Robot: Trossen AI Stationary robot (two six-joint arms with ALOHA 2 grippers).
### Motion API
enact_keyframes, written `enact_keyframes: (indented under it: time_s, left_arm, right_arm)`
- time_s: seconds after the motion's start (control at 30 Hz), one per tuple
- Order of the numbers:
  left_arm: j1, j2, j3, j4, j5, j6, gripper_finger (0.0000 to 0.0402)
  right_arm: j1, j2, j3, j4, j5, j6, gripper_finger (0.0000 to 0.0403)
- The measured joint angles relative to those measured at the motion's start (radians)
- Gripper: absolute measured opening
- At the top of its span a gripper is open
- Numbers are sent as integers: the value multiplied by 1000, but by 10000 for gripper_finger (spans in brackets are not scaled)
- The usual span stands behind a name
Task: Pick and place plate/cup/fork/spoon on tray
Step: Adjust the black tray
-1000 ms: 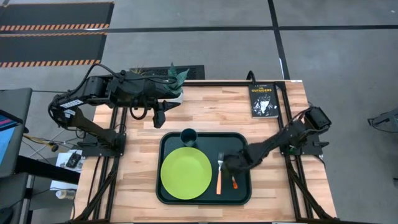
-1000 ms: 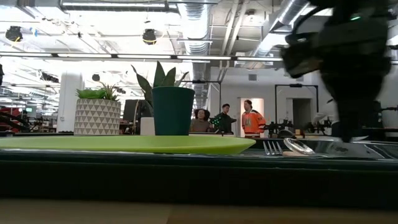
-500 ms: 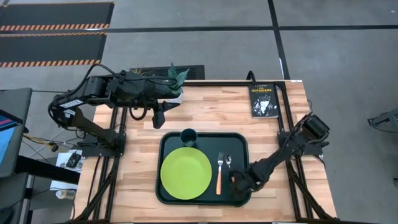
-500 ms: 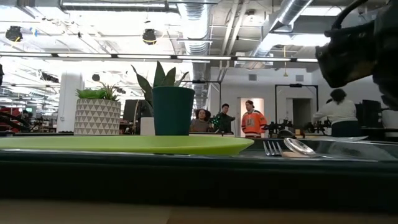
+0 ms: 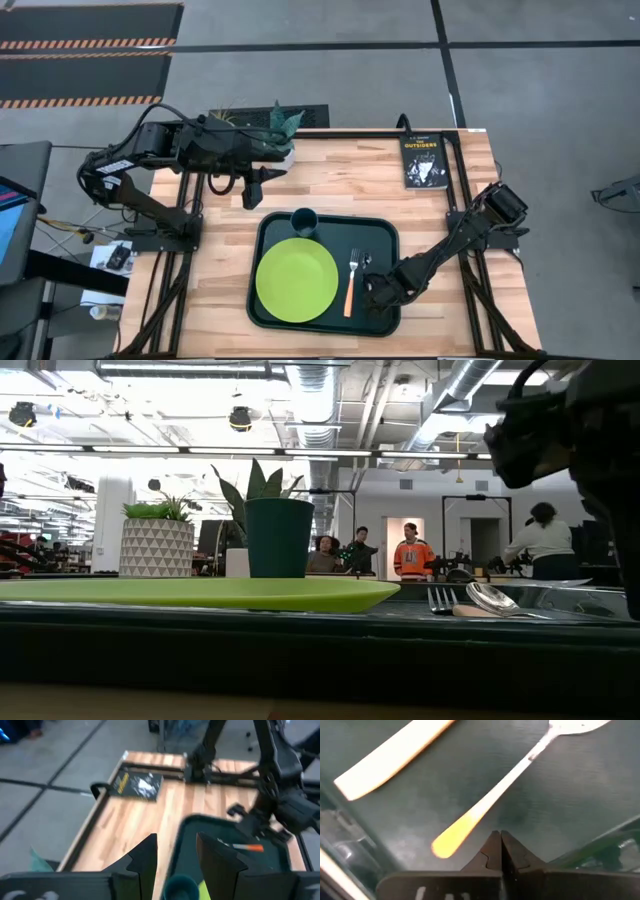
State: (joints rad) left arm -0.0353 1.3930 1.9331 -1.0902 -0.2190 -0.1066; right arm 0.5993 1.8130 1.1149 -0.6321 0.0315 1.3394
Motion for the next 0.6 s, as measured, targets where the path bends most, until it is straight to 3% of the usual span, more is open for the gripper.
enact_keyframes:
  time_s: [0.17, 0.33, 0.47, 0.6]
  left_arm:
    - [-5, 0, 0, -76, 57, -39, 125]
    - [-47, -4, -36, -88, 22, -75, 125]
    - [-89, -52, -211, 8, 2, -115, 125]
    - [-121, -151, -481, 167, 12, -231, 125]
  right_arm:
    - [-7, 8, 0, -91, -5, 41, 8]
    - [-26, 7, -15, -142, -6, 25, 8]
    - [-50, 1, -48, -134, -5, 14, 7]
    - [-76, 1, -52, -151, -4, -53, 10]
